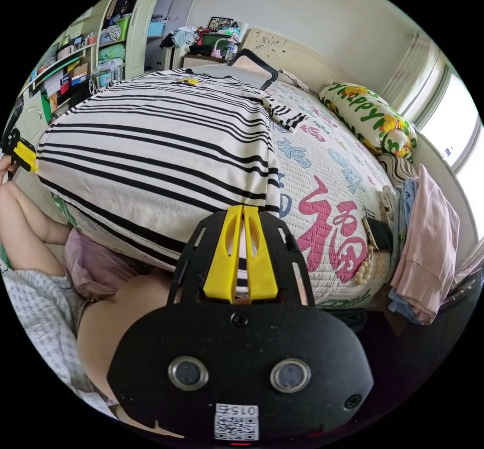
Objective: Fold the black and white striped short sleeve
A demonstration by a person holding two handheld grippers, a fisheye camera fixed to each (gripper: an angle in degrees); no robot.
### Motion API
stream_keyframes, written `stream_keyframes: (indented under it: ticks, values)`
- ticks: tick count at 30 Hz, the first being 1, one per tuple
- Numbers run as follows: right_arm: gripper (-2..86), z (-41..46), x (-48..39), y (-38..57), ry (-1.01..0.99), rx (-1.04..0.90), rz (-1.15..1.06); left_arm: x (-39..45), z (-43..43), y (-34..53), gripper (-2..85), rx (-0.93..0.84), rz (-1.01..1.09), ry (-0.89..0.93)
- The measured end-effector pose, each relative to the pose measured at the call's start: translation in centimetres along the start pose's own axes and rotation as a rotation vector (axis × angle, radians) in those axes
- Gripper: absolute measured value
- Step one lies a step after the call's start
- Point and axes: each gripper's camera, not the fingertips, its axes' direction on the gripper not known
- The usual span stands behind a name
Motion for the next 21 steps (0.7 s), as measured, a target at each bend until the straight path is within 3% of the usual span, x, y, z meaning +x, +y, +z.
stream_keyframes:
  ticks: [4, 10, 14, 17, 19, 21]
  values:
    - [-0.6, 0.2, 0.1, 0.2, 0.013, 0.018, 0.025, 0.4, -1.2, 3.0, 0.7, 0.039, 0.003, -0.004]
    - [-0.9, 0.1, 3.1, 2.0, -0.123, 0.093, 0.097, 0.8, -7.2, 10.6, -0.4, 0.335, -0.139, -0.173]
    - [-0.8, -0.4, 6.7, 3.2, -0.291, 0.143, 0.207, 5.1, -12.9, 16.6, -0.2, 0.958, -0.103, -0.426]
    - [-0.8, -2.0, 9.7, 5.0, -0.317, 0.31, 0.326, 8.4, -13.8, 19.6, 0.8, 1.382, -0.064, -0.594]
    - [-0.6, -2.9, 11.4, 5.7, -0.33, 0.417, 0.363, 9.1, -13.7, 18.6, 1.4, 1.441, -0.034, -0.605]
    - [-0.3, -3.0, 13.6, 5.2, -0.348, 0.46, 0.371, 9.0, -13.1, 14.4, 2.6, 1.358, 0.045, -0.567]
